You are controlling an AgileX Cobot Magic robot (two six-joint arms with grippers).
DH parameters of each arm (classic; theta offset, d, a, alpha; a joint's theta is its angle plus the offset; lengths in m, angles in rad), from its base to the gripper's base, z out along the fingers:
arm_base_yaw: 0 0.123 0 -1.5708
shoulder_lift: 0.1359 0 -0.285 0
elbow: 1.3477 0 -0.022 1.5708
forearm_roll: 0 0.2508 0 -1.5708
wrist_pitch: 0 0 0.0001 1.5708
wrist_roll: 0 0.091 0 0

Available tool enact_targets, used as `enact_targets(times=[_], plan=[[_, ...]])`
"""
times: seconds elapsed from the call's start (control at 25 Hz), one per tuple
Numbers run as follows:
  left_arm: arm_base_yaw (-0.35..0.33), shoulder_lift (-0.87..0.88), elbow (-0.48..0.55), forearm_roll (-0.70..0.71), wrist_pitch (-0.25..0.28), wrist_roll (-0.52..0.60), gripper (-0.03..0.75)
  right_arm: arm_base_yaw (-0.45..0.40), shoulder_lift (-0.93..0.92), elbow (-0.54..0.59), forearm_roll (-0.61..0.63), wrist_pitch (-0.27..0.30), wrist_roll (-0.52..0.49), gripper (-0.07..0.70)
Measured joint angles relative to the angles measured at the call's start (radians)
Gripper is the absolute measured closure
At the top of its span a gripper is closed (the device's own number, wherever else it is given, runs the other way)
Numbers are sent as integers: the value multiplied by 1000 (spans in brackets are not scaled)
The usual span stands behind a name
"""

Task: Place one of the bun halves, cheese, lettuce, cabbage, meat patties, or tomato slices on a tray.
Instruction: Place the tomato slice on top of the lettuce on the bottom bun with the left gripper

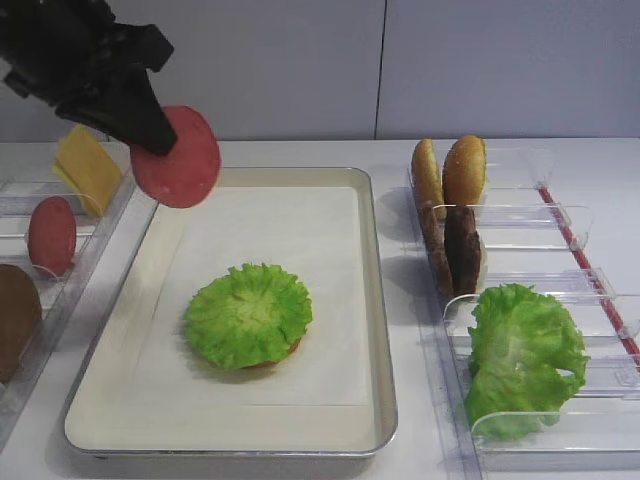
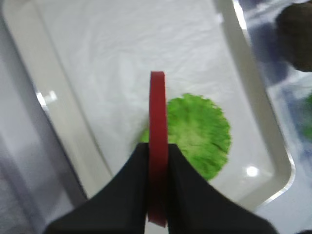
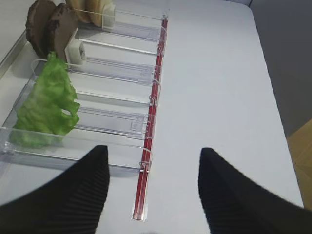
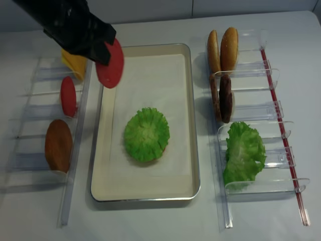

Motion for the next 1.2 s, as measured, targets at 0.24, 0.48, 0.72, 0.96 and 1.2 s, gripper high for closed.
enact_targets(times=[0.24, 0.48, 0.72, 0.96, 1.2], plan=[[0, -136, 251, -292, 2, 193, 648, 0, 0, 0, 0, 0, 1, 227], [0, -163, 518, -583, -42, 431, 646, 0, 0, 0, 0, -2, 1, 227], [45, -133, 662, -840, -183, 642, 646, 0, 0, 0, 0, -2, 1, 227], [51, -7, 679, -912, -220, 701, 646, 0, 0, 0, 0, -2, 1, 227], [51, 81, 679, -953, -177, 734, 646, 0, 0, 0, 0, -2, 1, 227]])
